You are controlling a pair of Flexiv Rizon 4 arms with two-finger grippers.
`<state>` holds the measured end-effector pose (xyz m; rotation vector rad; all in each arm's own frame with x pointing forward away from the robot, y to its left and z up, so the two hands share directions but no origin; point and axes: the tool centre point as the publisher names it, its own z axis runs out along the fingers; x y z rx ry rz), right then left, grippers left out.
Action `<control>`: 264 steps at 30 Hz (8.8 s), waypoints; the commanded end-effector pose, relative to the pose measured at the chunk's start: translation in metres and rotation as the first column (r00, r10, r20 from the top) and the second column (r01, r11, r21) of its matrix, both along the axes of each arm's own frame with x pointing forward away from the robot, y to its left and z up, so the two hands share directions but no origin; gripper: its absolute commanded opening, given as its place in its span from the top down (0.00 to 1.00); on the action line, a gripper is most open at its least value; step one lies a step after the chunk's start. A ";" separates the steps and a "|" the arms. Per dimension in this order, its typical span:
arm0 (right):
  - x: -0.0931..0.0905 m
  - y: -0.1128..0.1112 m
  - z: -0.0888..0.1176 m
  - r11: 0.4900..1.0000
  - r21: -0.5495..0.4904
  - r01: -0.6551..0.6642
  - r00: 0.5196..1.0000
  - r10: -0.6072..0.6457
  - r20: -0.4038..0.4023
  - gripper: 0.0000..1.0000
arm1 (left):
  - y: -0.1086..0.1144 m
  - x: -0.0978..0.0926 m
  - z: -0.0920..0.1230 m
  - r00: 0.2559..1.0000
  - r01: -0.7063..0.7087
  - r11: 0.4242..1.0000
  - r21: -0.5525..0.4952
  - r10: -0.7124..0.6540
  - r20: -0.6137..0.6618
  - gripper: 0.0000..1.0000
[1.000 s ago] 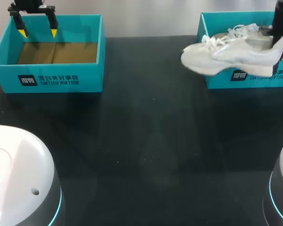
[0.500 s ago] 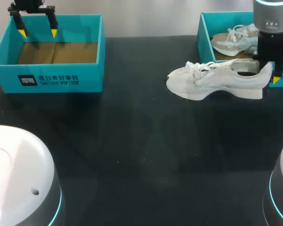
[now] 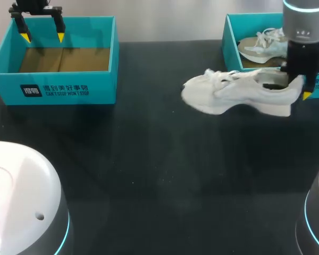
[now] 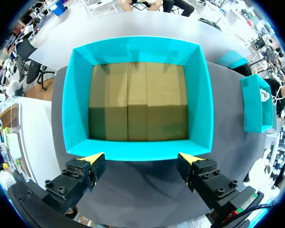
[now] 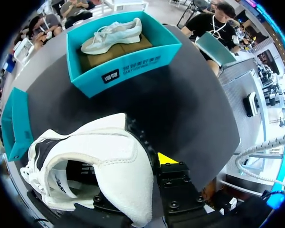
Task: Take the shoe out of the shoebox, open the shoe tongue, remove and reinsert the insole, then place the shoe into the shoebox
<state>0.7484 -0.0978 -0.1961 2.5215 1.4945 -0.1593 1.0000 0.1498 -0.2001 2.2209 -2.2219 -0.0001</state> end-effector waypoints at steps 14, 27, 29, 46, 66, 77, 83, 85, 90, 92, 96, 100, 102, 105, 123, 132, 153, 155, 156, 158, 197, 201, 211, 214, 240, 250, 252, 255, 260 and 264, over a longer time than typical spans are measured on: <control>-0.097 0.109 -0.030 0.999 -0.034 -0.031 0.998 0.032 0.048 1.00 | 0.000 0.000 0.000 1.000 0.000 1.000 0.000 0.000 0.000 0.00; -0.099 0.118 -0.034 0.999 -0.023 -0.049 0.998 0.050 0.044 1.00 | 0.000 0.000 0.000 1.000 0.000 1.000 0.000 0.000 0.000 0.00; -0.104 0.137 -0.043 0.997 -0.031 -0.077 0.996 0.078 0.047 1.00 | 0.000 0.000 0.000 1.000 0.000 1.000 0.000 0.000 0.000 0.00; -0.110 0.204 -0.098 0.993 -0.008 -0.122 0.992 0.122 0.035 1.00 | 0.000 0.000 0.000 1.000 0.000 1.000 0.000 0.000 0.000 0.00; -0.083 0.232 -0.150 0.990 -0.089 -0.108 0.994 0.104 -0.043 1.00 | 0.000 0.000 0.000 1.000 0.000 1.000 0.000 0.000 0.000 0.00; -0.082 0.231 -0.176 0.989 -0.113 -0.100 0.990 0.087 -0.111 1.00 | 0.000 0.000 0.000 1.000 0.000 1.000 0.000 0.000 0.000 0.00; -0.085 0.233 -0.188 0.984 -0.148 -0.105 0.987 0.084 -0.138 1.00 | 0.000 0.000 0.000 1.000 0.000 1.000 0.000 0.000 0.000 0.00; -0.085 0.232 -0.189 0.982 -0.158 -0.104 0.986 0.082 -0.142 1.00 | 0.000 0.000 0.000 1.000 0.000 1.000 0.000 0.000 0.000 0.00; -0.087 0.232 -0.191 0.980 -0.169 -0.105 0.986 0.080 -0.146 1.00 | 0.000 0.000 0.000 1.000 0.000 1.000 0.000 0.000 0.000 0.00; -0.087 0.231 -0.191 0.980 -0.171 -0.102 0.986 0.078 -0.146 1.00 | 0.000 0.000 0.000 1.000 0.000 1.000 0.000 0.000 0.000 0.00; -0.086 0.228 -0.190 0.980 -0.174 -0.098 0.987 0.073 -0.147 1.00 | 0.000 0.000 0.000 1.000 0.000 1.000 0.000 0.000 0.000 0.00; -0.086 0.221 -0.189 0.979 -0.186 -0.081 0.988 0.054 -0.147 1.00 | 0.000 0.000 0.000 1.000 0.000 1.000 0.000 0.000 0.000 0.00; -0.086 0.216 -0.189 0.979 -0.195 -0.065 0.988 0.036 -0.148 1.00 | 0.000 0.000 0.000 1.000 0.000 1.000 0.000 0.000 0.000 0.00; -0.086 0.208 -0.187 0.979 -0.197 -0.044 0.989 0.015 -0.146 1.00 | 0.000 0.000 0.000 1.000 0.000 1.000 0.000 0.000 0.000 0.00; -0.088 0.190 -0.189 0.986 -0.168 0.018 0.987 -0.045 -0.154 1.00 | 0.000 0.000 0.000 1.000 0.000 1.000 0.000 0.000 0.000 0.00; -0.090 0.188 -0.183 0.990 -0.133 0.035 0.989 -0.054 -0.140 0.27 | 0.000 0.000 0.000 1.000 0.000 1.000 0.000 0.000 0.000 0.00; -0.100 0.187 -0.106 0.998 0.053 0.016 0.996 -0.011 -0.094 0.00 | 0.000 0.000 0.000 1.000 0.000 1.000 0.000 0.000 0.000 0.00; -0.102 0.186 -0.099 0.997 0.079 0.001 0.996 0.006 -0.090 0.00 | 0.000 0.000 0.000 1.000 0.000 1.000 0.000 0.000 0.000 0.00; -0.103 0.186 -0.095 0.996 0.091 -0.005 0.996 0.013 -0.087 0.00 | 0.000 0.000 0.000 1.000 0.000 1.000 0.000 0.000 0.000 0.00; -0.105 0.185 -0.086 0.991 0.127 -0.031 0.996 0.041 -0.075 0.00 | 0.000 0.000 0.000 1.000 0.000 1.000 0.000 0.000 0.000 0.00; -0.123 0.134 -0.030 0.258 0.484 -0.836 0.497 0.730 0.469 0.00 | 0.000 0.000 0.000 1.000 0.000 1.000 0.000 0.000 0.000 0.00; -0.118 0.109 -0.030 0.058 0.447 -0.893 0.356 0.697 0.622 0.00 | 0.000 0.000 0.000 1.000 0.000 1.000 0.000 0.000 0.000 0.00; -0.120 0.091 -0.032 -0.336 0.323 -0.884 0.055 0.613 0.788 0.00 | 0.000 0.000 0.000 1.000 0.000 1.000 0.000 0.000 0.000 0.00; -0.120 0.091 -0.032 -0.336 0.323 -0.884 0.055 0.613 0.788 0.00 | 0.000 0.000 0.000 1.000 0.000 1.000 0.000 0.000 0.000 0.00; -0.098 0.062 -0.079 -0.259 0.058 -0.964 -0.082 0.499 0.863 0.00 | 0.000 0.000 0.000 1.000 0.000 1.000 0.000 0.000 0.000 0.00; -0.102 0.058 -0.108 -0.221 -0.076 -0.972 -0.169 0.438 0.883 0.00 | 0.000 0.000 0.000 1.000 0.000 1.000 0.000 0.000 0.000 0.00; -0.103 0.054 -0.116 -0.223 -0.143 -0.964 -0.225 0.402 0.888 0.00 | 0.000 0.000 0.000 1.000 0.000 1.000 0.000 0.000 0.000 0.00; -0.102 0.052 -0.124 -0.233 -0.179 -0.956 -0.261 0.392 0.882 0.00 | 0.000 0.000 0.000 1.000 0.000 1.000 0.000 0.000 0.000 0.00; -0.100 0.052 -0.132 -0.230 -0.236 -0.944 -0.312 0.398 0.862 0.00 | 0.000 0.000 0.000 1.000 0.000 1.000 0.000 0.000 0.000 0.00; -0.100 0.055 -0.141 -0.205 -0.259 -0.944 -0.322 0.393 0.861 0.00 | 0.000 0.000 0.000 1.000 0.000 1.000 0.000 0.000 0.000 0.00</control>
